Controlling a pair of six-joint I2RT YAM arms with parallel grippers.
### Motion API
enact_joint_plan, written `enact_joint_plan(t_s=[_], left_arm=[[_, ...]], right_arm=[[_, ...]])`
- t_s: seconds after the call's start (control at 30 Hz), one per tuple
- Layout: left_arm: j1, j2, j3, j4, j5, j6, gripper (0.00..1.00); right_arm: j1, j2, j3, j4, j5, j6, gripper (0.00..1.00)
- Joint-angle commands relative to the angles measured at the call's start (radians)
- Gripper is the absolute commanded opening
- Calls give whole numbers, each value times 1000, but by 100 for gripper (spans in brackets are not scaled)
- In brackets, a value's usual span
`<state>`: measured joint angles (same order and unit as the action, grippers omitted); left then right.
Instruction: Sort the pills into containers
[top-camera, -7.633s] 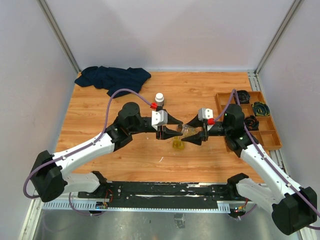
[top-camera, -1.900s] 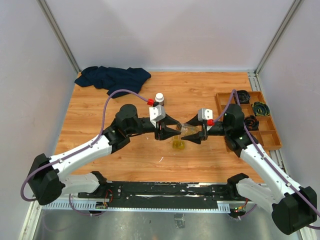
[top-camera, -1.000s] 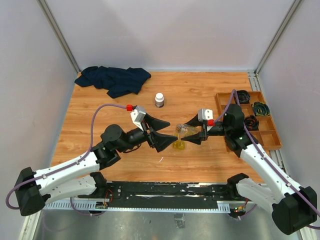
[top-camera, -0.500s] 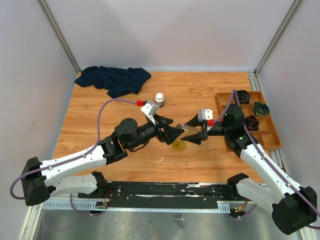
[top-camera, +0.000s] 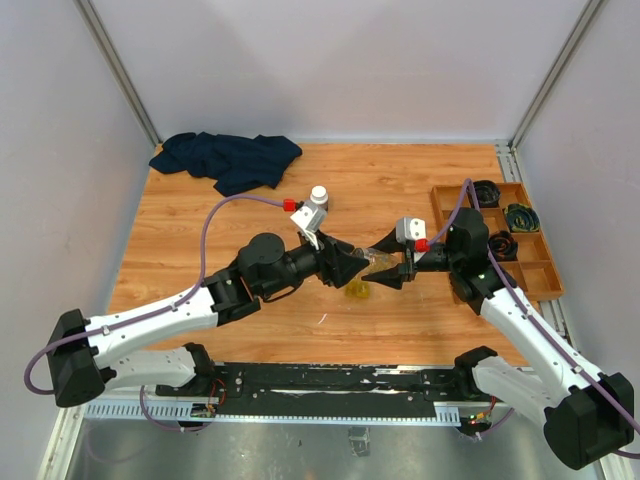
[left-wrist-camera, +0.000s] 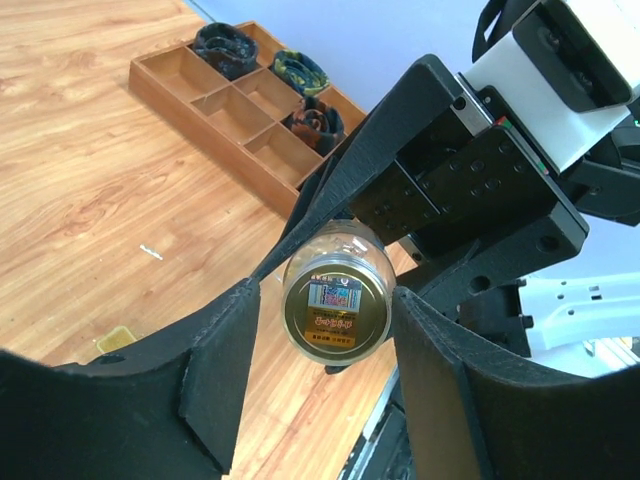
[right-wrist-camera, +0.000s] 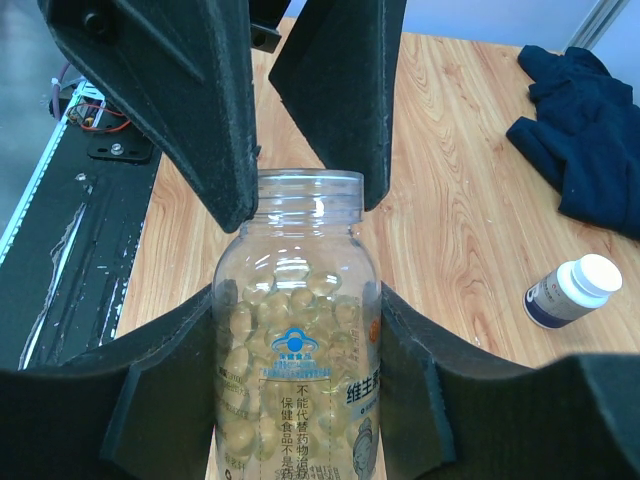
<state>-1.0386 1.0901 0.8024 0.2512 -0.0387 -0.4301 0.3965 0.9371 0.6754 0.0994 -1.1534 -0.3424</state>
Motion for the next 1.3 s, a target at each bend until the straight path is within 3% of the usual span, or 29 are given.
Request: enact_joint_plan(t_s=[0.0,0.07,0.13,0.23,0.6,0.97,1.03,1.17,1.27], left_arm=[[-11,10,36,-13,33,10,57],[-12,13,39,-23,43,15,52],[-11,13,42,-26,55,35,33],[-10,-2,23,2,86,109,16],[-9,-32,-3,2,292,427,9],[45,-10,36,-29,355,401,0],[53,-8,28,-17,353,375,0],[67,-5,13,0,348,335,0],[79,-6,1,14,350,312,0]], right_arm=[[-4,-2,16,12,-22,5,1],[-4,-2,15,13,-22,5,1],[-4,-1,17,13,-22,5,1],[-4,-3,17,12,-22,4,0],[-4,-4,18,12,-24,6,0],[-3,-6,14,14,-22,5,2],[-4,-8,13,15,-22,5,8],[-4,-11,7,16,-25,0,42],[-4,-14,6,17,-28,-1,60]])
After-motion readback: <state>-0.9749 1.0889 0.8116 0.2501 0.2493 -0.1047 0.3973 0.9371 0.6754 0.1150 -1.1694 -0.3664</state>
